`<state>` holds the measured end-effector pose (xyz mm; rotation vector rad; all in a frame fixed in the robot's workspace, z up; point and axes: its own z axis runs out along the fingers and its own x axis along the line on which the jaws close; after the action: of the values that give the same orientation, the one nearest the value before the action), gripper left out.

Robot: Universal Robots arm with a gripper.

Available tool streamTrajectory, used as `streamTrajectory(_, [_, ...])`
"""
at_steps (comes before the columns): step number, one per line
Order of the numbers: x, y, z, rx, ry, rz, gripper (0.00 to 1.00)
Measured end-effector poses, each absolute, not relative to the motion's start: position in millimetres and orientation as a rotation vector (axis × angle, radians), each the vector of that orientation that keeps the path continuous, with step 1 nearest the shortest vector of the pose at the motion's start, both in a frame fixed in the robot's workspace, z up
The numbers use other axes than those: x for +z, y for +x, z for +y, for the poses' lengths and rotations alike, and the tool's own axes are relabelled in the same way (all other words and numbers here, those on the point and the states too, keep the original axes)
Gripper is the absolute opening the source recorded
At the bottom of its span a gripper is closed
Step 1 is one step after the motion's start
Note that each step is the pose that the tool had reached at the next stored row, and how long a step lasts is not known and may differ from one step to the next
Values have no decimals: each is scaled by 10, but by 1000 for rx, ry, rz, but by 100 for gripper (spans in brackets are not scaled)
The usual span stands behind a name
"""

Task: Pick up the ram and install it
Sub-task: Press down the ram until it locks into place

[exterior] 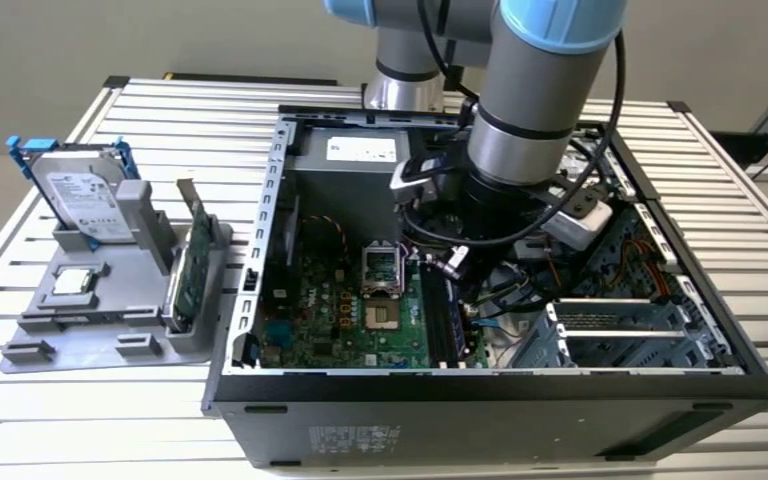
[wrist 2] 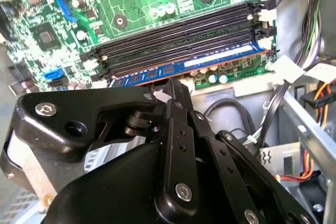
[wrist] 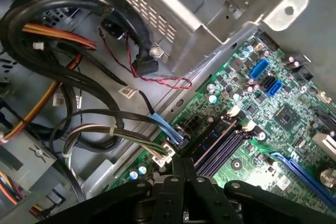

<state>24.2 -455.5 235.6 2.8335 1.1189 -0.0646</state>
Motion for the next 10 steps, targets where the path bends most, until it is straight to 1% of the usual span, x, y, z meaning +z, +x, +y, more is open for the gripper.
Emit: streamTrajectory(10, [2305, 220, -4555, -56, 2750, 1306, 0])
